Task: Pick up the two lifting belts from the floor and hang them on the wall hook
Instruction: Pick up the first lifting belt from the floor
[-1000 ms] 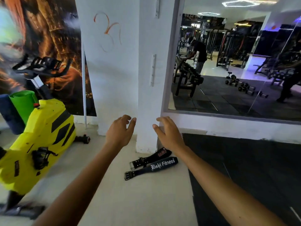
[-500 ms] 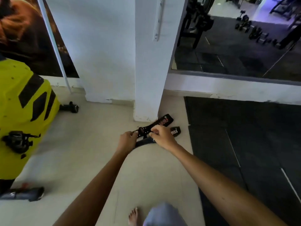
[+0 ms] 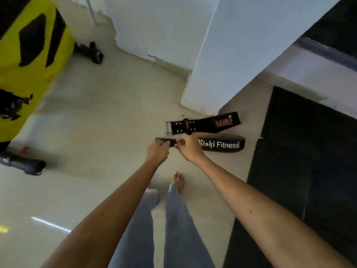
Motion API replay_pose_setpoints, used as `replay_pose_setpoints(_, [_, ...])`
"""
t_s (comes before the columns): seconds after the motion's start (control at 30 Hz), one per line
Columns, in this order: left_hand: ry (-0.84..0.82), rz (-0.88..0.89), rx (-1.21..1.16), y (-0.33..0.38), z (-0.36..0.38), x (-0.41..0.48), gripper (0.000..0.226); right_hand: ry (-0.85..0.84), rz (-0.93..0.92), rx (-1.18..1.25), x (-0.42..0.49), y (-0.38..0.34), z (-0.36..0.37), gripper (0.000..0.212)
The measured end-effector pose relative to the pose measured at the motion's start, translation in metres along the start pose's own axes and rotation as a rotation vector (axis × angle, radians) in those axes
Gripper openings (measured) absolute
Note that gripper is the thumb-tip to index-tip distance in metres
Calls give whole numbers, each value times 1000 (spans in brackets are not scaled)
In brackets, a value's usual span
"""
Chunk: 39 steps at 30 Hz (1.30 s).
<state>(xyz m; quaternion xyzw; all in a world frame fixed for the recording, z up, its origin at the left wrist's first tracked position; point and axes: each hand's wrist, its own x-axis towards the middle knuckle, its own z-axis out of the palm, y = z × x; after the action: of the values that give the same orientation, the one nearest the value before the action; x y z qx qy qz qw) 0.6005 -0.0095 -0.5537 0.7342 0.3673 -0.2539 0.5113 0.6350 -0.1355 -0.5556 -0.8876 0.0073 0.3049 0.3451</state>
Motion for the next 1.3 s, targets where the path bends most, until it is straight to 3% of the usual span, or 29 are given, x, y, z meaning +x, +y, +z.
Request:
replay_pose_setpoints(0.33, [-35,-308,-10,-117,67,256,22,-224,99,-222,225,155,114,29])
replay_pose_setpoints(0.5, [-87,-343,36,-197,110,354,19,-318,33,-449,321,234,172,52])
replay_pose_setpoints(0.67, [-99,-381,-79,-250,144,410,16,-364,8,-735,394,282,231,57])
replay_pose_setpoints(0.8, [-57,-365,-137,-264,151,426,16,-326,29,-848,408,300,257,44])
replay_pose_setpoints(0.97, [-38,-436,-114,-252,152,410,18,-528,85,-659,386,294,247,32])
replay_pose_setpoints(1.1, [-53,-530,-137,-214,147,374,39,-297,41,-389,334,257,216,15])
replay_pose_setpoints(1.17, [-64,-525,-271,-186,143,355,44,-152,60,-240,312,226,189,30])
replay_pose_setpoints(1.3, [-83,-385,-628,-107,122,324,38,-58,65,21,281,162,118,30])
